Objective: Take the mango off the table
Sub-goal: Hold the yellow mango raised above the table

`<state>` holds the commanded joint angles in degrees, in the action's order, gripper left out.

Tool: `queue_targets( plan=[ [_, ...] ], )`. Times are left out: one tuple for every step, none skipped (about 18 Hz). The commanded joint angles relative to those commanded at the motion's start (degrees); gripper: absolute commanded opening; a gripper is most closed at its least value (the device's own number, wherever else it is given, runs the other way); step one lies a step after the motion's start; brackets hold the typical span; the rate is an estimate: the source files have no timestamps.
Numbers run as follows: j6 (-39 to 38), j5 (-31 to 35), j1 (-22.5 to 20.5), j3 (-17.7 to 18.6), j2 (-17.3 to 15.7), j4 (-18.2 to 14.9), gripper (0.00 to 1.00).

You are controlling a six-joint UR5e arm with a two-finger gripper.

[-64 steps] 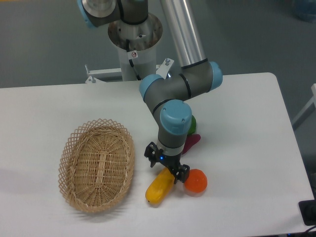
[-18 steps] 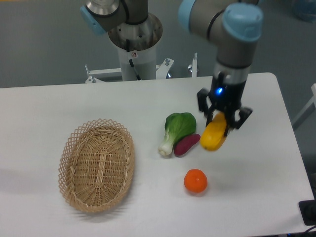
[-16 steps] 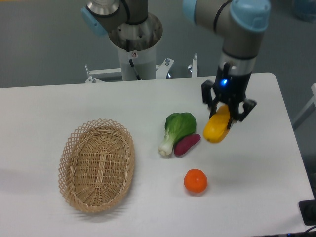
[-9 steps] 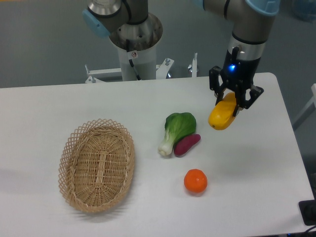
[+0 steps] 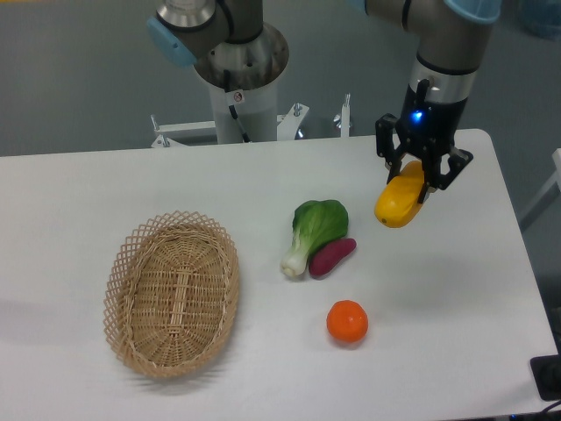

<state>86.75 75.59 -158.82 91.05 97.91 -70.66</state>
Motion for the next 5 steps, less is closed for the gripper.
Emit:
queue_targets(
  plan=[
    [0.00, 0.00, -0.09, 0.00, 0.09, 0.00, 0.52],
    [0.00, 0.00, -0.09, 0.00, 0.00, -0.09, 0.52],
    [-0.35, 0.00, 0.00, 0.00, 0.00, -0.09, 0.52],
    [-0.44, 0.00, 0.00, 0.00, 0.00, 0.00, 0.52],
    [-0.53, 0.00, 0.09, 0.00, 0.00, 0.09, 0.52]
  ],
)
